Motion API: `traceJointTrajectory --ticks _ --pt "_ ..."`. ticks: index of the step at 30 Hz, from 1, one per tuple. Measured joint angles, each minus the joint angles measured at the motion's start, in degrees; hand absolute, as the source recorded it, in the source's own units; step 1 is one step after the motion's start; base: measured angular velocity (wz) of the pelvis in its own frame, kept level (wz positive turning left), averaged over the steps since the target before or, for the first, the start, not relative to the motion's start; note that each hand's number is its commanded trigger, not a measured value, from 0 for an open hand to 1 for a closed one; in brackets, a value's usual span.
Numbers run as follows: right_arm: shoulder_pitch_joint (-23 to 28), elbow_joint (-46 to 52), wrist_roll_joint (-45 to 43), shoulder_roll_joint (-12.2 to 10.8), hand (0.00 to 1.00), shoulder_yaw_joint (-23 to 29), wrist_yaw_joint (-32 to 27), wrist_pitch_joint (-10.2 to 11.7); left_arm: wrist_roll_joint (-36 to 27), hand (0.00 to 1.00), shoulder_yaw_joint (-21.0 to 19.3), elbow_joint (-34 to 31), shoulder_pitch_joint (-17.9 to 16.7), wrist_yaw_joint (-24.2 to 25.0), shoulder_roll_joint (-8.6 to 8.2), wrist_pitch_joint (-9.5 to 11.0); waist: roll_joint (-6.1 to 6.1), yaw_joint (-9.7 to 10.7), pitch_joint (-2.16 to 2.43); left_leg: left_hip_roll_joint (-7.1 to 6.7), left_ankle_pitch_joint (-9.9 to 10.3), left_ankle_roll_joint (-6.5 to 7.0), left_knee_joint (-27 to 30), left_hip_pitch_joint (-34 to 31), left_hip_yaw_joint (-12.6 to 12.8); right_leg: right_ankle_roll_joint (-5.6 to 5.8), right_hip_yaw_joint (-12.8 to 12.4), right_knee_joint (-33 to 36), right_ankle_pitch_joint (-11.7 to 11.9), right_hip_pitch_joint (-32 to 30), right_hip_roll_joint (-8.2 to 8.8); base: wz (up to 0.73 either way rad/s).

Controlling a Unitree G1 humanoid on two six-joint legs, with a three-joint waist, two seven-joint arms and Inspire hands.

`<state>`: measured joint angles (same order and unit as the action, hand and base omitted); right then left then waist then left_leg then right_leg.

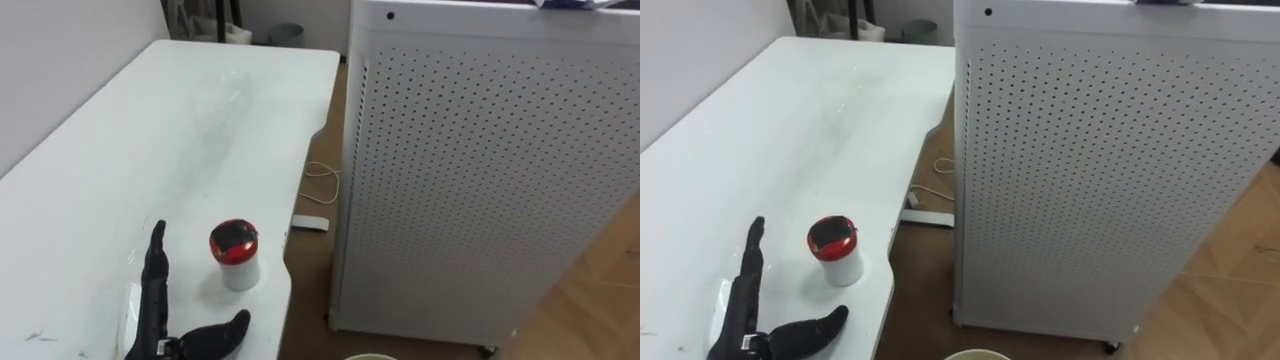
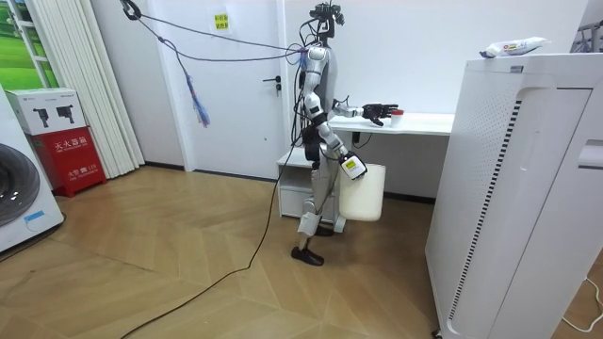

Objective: Pick garbage

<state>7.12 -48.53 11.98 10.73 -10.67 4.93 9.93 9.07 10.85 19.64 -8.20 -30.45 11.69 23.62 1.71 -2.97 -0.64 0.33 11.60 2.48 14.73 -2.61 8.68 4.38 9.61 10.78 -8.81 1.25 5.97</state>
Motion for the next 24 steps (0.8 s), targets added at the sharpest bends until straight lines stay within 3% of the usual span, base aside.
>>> traceJointTrajectory --ticks 6,16,24 --pt "0.1 0.9 0.0 0.0 1.0 -0.6 0.2 0.0 -4.0 0.0 0.1 0.1 0.0 1.2 -0.01 -0.9 0.0 0.1 0.0 0.03 0.0 0.0 -0.1 0.2 0.2 0.0 0.0 0.0 0.0 0.0 -0.01 -0.01" --pt "0.9 2.4 -0.8 -1.2 1.0 -0.6 0.2 -0.1 -8.5 0.0 0.0 0.6 0.2 2.4 -0.72 -1.6 0.01 2.0 0.01 0.08 0.0 -0.01 -0.4 0.5 0.5 0.0 0.0 0.0 0.0 0.0 0.0 0.0" --pt "1.0 2.4 -1.2 -2.0 1.0 -0.6 0.2 -1.2 -8.6 0.0 0.1 0.6 3.9 2.3 -1.15 -2.9 -0.5 3.0 -0.09 0.1 0.0 -0.03 -0.4 0.5 0.6 -0.01 0.0 0.1 0.0 -0.2 0.0 0.0"
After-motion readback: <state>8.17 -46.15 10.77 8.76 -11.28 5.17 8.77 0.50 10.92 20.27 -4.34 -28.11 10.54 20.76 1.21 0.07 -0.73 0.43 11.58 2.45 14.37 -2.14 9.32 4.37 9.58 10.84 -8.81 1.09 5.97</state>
